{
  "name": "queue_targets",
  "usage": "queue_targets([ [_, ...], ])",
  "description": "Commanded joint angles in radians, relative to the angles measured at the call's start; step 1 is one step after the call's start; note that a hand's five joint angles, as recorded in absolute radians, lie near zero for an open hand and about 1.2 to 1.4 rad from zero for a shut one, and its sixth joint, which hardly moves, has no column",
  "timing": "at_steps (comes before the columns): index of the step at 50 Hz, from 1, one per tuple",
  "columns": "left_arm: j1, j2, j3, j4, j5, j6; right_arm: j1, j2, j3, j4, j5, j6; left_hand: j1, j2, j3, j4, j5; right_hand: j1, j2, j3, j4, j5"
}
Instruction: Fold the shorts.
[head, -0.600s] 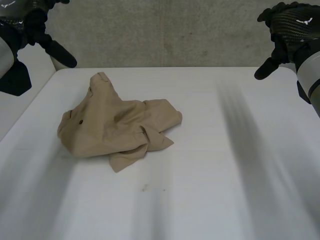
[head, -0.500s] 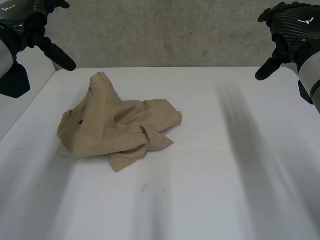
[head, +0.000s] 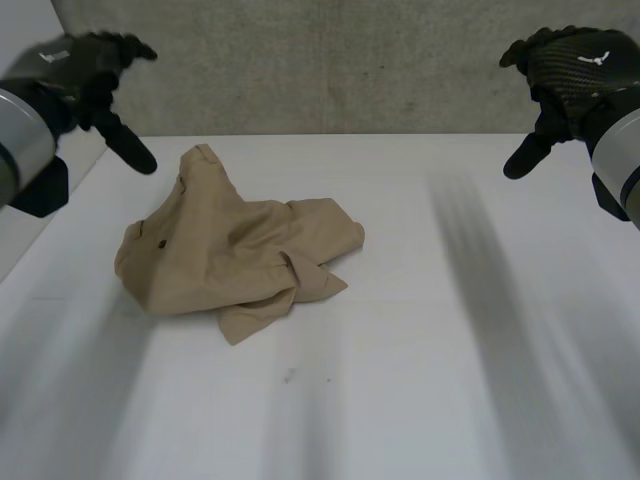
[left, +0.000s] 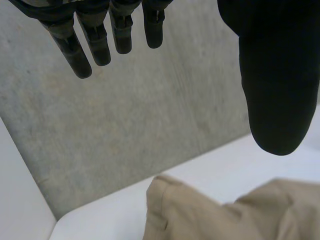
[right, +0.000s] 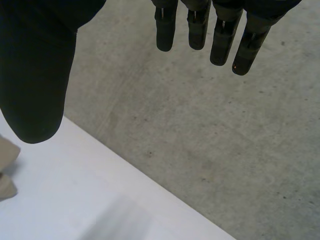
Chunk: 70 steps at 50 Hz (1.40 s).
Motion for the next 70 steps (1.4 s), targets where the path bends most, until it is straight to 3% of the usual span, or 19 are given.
queue_targets([
  [1,0.011,-0.237,0.013,0.035,-0.018,0.308,0.01,0.021,0.024,-0.003,-0.033,-0.063,-0.016,-0.03,-0.044,-0.031,-0.047,-0.035,-0.054,-0.041,-0.064,-0.061],
  [5,0.009,-0.347,0.034,0.056,-0.038,0.374,0.01,0.03,0.028,-0.002,-0.031,-0.092,-0.004,-0.018,-0.032,-0.019,-0.035,-0.035,-0.054,-0.041,-0.064,-0.061],
  [16,-0.018,-0.53,0.027,0.22,-0.006,0.245,0.013,0.071,0.042,-0.002,-0.033,-0.123,0.099,0.085,0.07,0.084,0.068,-0.035,-0.054,-0.041,-0.064,-0.061],
  [19,-0.056,-0.559,0.022,0.234,0.075,0.189,0.011,0.08,0.044,-0.002,-0.031,-0.13,0.497,0.483,0.469,0.482,0.466,-0.035,-0.054,-0.041,-0.064,-0.061],
  [20,-0.073,-0.562,0.014,0.234,0.127,0.155,0.011,0.083,0.044,-0.002,-0.031,-0.133,0.949,0.935,0.921,0.934,0.918,-0.035,-0.054,-0.041,-0.064,-0.061],
  [22,-0.084,-0.562,0.008,0.235,0.168,0.13,0.011,0.091,0.042,-0.002,-0.033,-0.136,1.205,1.191,1.176,1.19,1.174,-0.035,-0.054,-0.041,-0.064,-0.061],
  [29,-0.171,-0.477,-0.082,0.232,0.348,0.078,0.007,0.093,0.042,-0.003,-0.03,-0.158,1.206,1.192,1.177,1.19,1.174,-0.035,-0.054,-0.041,-0.064,-0.061],
  [34,-0.259,-0.395,-0.182,0.226,0.582,0.086,-0.001,0.087,0.039,-0.003,-0.027,-0.161,1.206,1.192,1.177,1.19,1.174,-0.035,-0.054,-0.041,-0.064,-0.061],
  [38,-0.326,-0.362,-0.228,0.223,0.69,0.089,-0.003,0.083,0.036,-0.003,-0.025,-0.161,1.206,1.192,1.177,1.19,1.174,-0.035,-0.054,-0.041,-0.064,-0.061],
  [41,-0.362,-0.354,-0.239,0.22,0.695,0.09,-0.003,0.082,0.036,-0.005,-0.025,-0.161,1.206,1.192,1.177,1.19,1.174,-0.035,-0.054,-0.041,-0.064,-0.061],
  [46,-0.409,-0.345,-0.253,0.219,0.692,0.115,-0.003,0.08,0.036,-0.003,-0.026,-0.162,0.439,0.425,0.41,0.423,0.408,-0.035,-0.054,-0.041,-0.064,-0.061],
  [48,-0.411,-0.331,-0.253,0.216,0.689,0.135,-0.001,0.077,0.036,-0.003,-0.03,-0.165,0.331,0.318,0.303,0.316,0.3,-0.035,-0.054,-0.041,-0.064,-0.061],
  [55,-0.367,-0.184,-0.24,0.199,0.565,0.181,0.007,0.077,0.042,-0.003,-0.042,-0.227,0.243,0.229,0.215,0.228,0.212,-0.035,-0.054,-0.041,-0.064,-0.061],
  [61,-0.282,-0.012,-0.256,0.196,0.431,0.167,0.01,0.071,0.053,0.006,-0.114,-0.337,0.155,0.141,0.127,0.14,0.124,-0.035,-0.054,-0.041,-0.064,-0.061],
  [70,-0.182,0.166,-0.312,0.185,0.428,0.075,0.043,-0.013,0.099,0.021,-0.298,-0.363,0.093,0.079,0.065,0.078,0.062,-0.035,-0.054,-0.041,-0.064,-0.061],
])
